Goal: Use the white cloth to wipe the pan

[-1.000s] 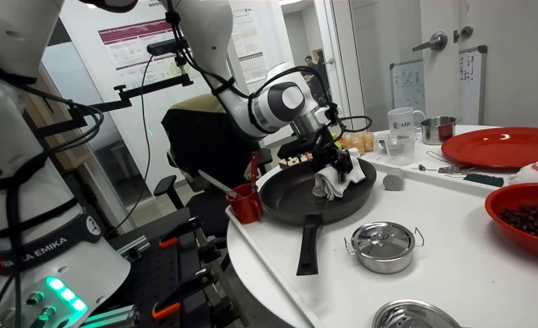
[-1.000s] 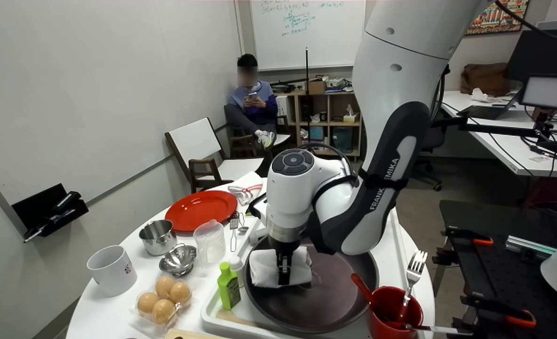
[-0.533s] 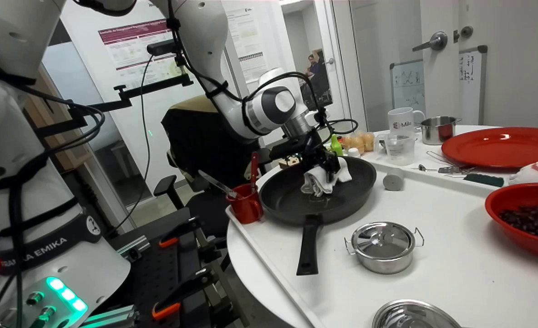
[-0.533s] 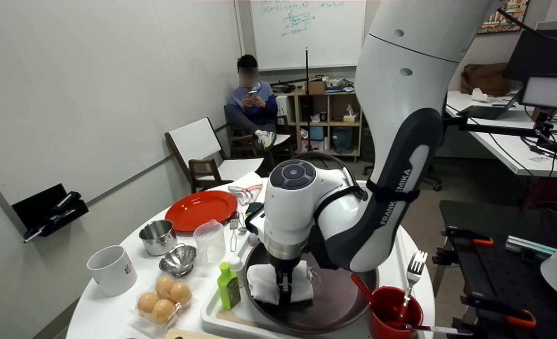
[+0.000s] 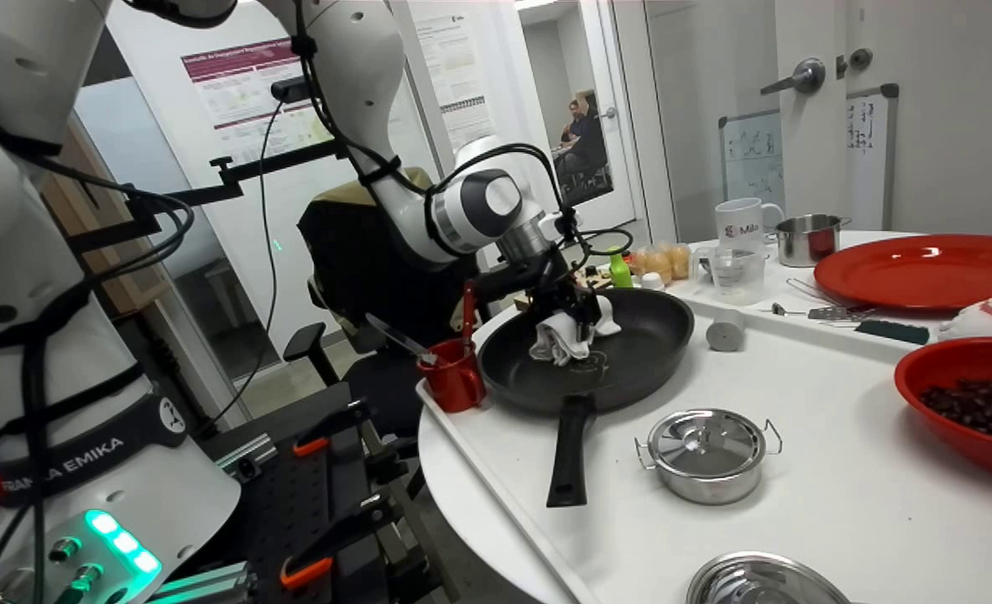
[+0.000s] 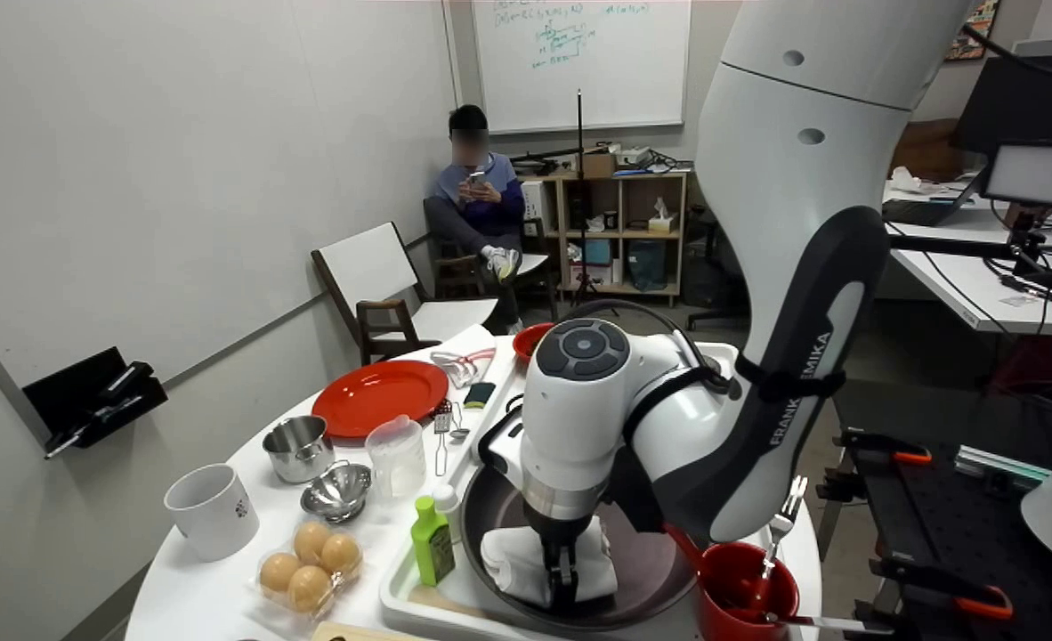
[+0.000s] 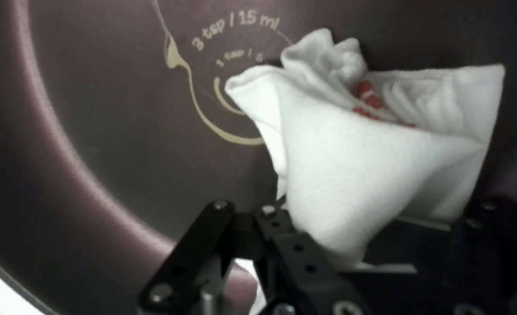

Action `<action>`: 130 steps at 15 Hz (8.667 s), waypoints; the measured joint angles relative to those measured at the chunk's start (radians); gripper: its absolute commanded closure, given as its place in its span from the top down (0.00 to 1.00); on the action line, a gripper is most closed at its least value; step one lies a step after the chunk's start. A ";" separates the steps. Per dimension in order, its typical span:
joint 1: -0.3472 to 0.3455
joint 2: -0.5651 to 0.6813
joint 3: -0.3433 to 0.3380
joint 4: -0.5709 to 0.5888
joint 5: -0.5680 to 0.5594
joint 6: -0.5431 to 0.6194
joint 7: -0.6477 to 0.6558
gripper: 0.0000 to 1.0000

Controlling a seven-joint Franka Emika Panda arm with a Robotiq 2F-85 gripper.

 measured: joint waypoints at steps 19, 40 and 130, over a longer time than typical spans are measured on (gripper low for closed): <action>0.010 -0.121 -0.187 -0.260 0.015 0.135 -0.051 0.06; 0.135 -0.088 -0.190 -0.251 0.082 0.137 -0.050 0.06; 0.013 -0.158 -0.288 -0.066 0.098 0.134 -0.026 0.07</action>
